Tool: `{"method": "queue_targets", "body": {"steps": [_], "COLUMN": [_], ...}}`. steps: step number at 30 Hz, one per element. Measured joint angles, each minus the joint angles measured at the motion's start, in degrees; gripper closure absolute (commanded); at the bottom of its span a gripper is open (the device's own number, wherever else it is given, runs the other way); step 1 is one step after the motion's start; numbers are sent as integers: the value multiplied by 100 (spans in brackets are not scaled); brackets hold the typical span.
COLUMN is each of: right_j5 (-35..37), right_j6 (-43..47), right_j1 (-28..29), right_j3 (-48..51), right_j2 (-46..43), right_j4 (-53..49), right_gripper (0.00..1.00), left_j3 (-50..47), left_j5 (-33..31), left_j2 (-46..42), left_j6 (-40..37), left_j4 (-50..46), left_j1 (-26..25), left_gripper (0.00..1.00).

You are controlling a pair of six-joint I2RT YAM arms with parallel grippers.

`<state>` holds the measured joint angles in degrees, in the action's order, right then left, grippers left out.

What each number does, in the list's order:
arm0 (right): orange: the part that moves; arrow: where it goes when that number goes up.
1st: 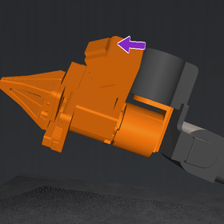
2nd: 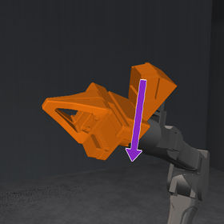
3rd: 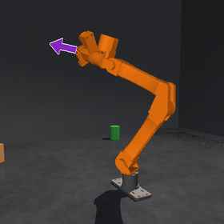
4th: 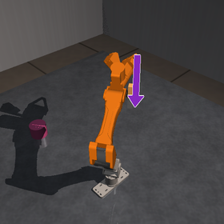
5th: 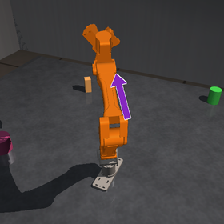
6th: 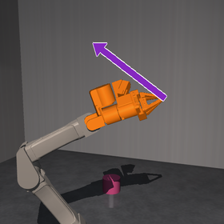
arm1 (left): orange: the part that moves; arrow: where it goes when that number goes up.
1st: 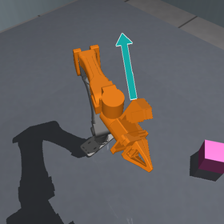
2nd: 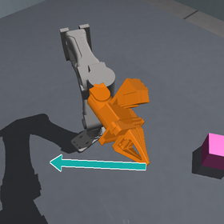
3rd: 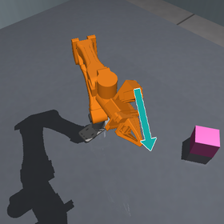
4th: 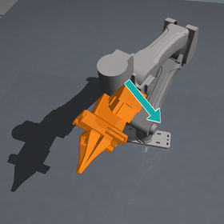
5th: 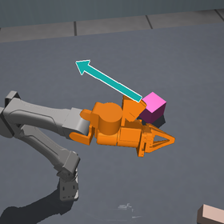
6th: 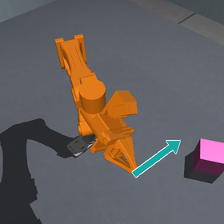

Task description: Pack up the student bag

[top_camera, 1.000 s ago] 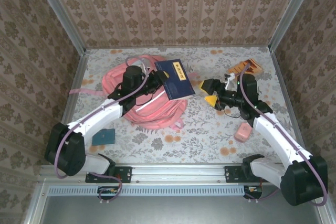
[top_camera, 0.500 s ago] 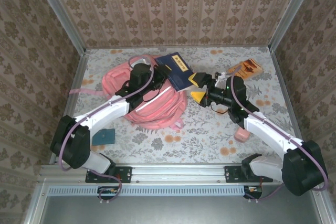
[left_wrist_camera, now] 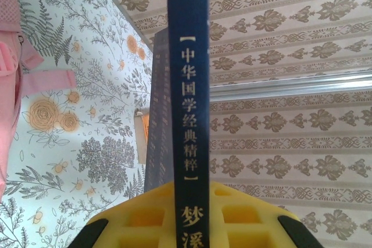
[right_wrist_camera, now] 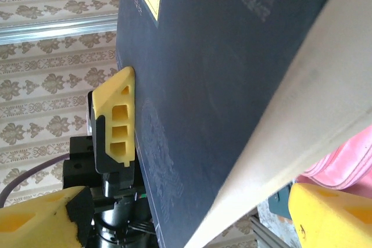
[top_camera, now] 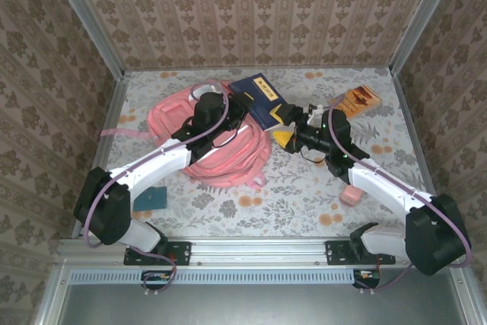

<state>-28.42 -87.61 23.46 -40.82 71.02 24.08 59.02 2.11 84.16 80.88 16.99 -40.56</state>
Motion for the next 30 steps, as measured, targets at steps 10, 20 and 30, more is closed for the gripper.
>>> {"method": "queue_targets", "body": {"steps": [10, 20, 30], "right_j5": [275, 629, 769], "right_j6": [-249, -315, -214], "right_j1": [83, 96, 107], "right_j3": [-28, -24, -24], "right_j2": [249, 103, -39], "right_j4": [413, 546, 295], "right_gripper": [26, 48, 83], "left_j3": [0, -133, -201], "left_j5": [-92, -216, -216], "left_j2": [0, -146, -330], "left_j6": [212, 317, 310], "left_j4": [17, 15, 55], "left_j1": [-116, -114, -116], "left_gripper": [96, 95, 89]}}
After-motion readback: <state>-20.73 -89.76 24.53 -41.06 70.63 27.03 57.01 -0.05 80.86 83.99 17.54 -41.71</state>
